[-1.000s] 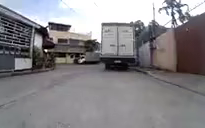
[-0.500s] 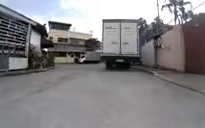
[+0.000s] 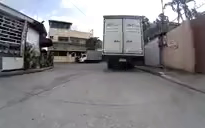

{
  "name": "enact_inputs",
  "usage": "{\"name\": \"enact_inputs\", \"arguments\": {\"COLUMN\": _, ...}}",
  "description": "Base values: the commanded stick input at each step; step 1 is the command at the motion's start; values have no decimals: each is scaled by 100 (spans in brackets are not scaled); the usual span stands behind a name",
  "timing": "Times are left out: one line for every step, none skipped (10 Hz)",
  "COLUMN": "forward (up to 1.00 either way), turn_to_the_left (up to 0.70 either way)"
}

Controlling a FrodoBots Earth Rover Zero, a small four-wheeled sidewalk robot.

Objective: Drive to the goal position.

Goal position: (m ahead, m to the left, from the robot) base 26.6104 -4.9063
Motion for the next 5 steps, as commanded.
{"name": "enact_inputs", "arguments": {"forward": 100, "turn_to_the_left": 0}}
{"name": "enact_inputs", "arguments": {"forward": 100, "turn_to_the_left": 0}}
{"name": "enact_inputs", "arguments": {"forward": 100, "turn_to_the_left": 1}}
{"name": "enact_inputs", "arguments": {"forward": 100, "turn_to_the_left": 2}}
{"name": "enact_inputs", "arguments": {"forward": 100, "turn_to_the_left": 21}}
